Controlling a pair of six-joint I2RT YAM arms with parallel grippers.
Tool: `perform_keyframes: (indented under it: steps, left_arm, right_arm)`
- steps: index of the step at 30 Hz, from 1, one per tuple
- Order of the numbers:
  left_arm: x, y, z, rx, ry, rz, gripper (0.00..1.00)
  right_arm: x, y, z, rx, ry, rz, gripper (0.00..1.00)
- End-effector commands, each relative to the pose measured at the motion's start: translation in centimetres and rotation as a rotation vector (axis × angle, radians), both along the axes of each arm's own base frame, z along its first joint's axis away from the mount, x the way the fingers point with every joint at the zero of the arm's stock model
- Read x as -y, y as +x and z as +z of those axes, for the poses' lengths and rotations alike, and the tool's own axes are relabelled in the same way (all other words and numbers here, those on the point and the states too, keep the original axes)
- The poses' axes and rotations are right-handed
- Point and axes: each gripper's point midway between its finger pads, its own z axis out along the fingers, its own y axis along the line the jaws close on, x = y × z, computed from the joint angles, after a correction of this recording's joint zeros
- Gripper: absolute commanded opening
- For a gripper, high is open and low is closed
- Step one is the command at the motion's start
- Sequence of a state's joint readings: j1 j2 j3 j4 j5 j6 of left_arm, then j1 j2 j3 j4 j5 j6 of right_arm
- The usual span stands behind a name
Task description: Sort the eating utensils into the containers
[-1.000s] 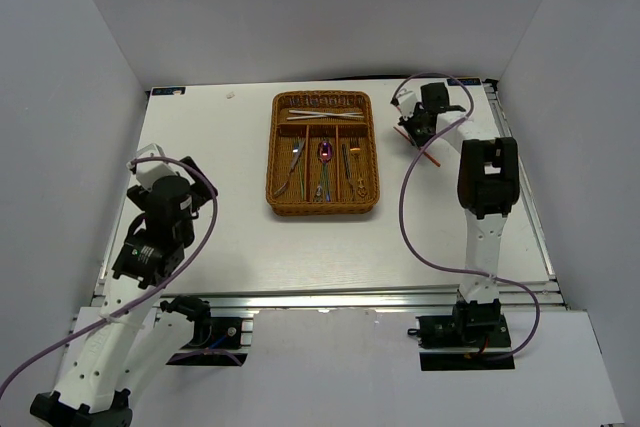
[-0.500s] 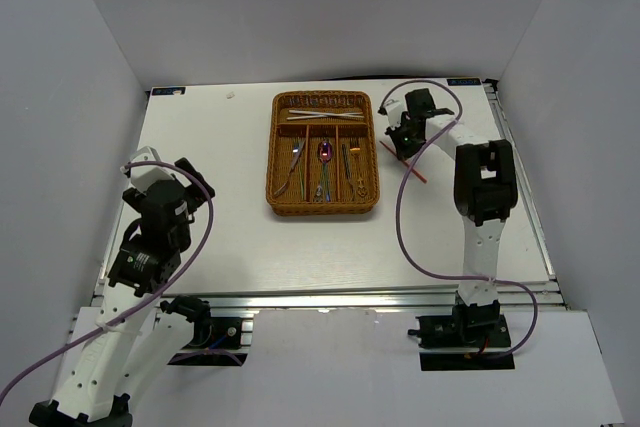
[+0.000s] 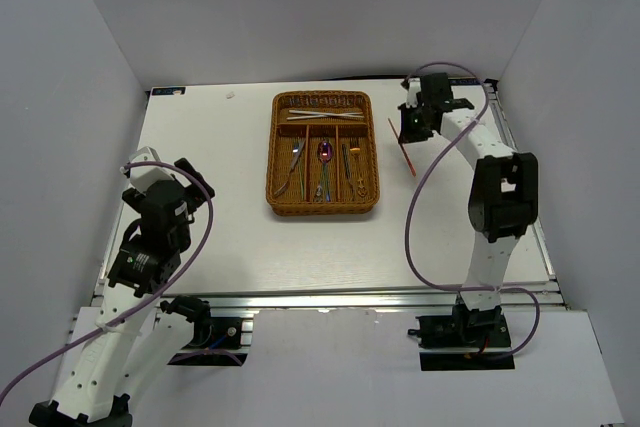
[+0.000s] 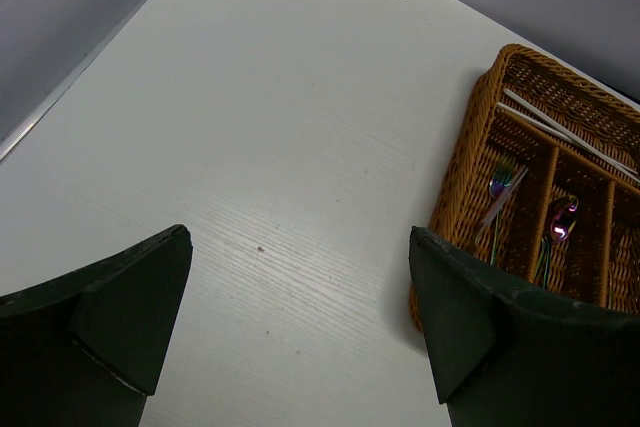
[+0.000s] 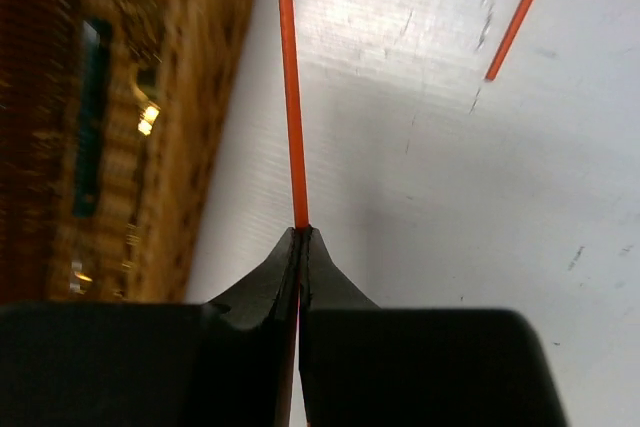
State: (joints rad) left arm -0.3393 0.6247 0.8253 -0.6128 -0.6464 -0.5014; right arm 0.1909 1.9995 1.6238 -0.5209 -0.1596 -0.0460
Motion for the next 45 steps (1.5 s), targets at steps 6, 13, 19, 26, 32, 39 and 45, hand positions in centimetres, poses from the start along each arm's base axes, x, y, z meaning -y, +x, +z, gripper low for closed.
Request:
perform_keyframes:
  steps: [6, 13, 19, 26, 32, 39, 45]
  left_arm:
    - [-0.3, 0.0, -0.1, 0.004, 0.001, 0.018, 0.98]
    - [-0.2, 0.1, -0.3, -0.006, 0.005, 0.013, 0.98]
    - [0.0, 0.3, -0.5, -0.015, 0.006, 0.004, 0.98]
    - [0.1, 0.4, -0.7, -0.022, 0.008, -0.002, 0.98]
    - [0.1, 0.5, -0.8, -0.029, 0.011, -0.003, 0.98]
    - [0.3, 0.6, -0.9, -0.03, 0.009, -0.014, 0.98]
    - [0.3, 0.6, -0.8, -0.032, 0.011, -0.014, 0.98]
  right_arm:
    - [-5.1, 3.9, 9.8, 0.228, 0.341, -0.09, 0.0]
    - [-12.7, 9.9, 13.6, 0.46, 0.322, 0.176, 0.0]
    - [-15.3, 12.9, 14.6, 0.6, 0.322, 0.324, 0.0]
    - [-18.4, 13.8, 12.2, 0.808, 0.171, 0.532, 0.0]
    - [-20.3, 14.2, 10.0, 0.876, 0.052, 0.649, 0.0]
    - [-19.6, 12.8, 6.2, 0.808, -0.001, 0.694, 0.32]
    - [-18.9, 12.8, 9.5, 0.843, 0.0, 0.632, 0.5]
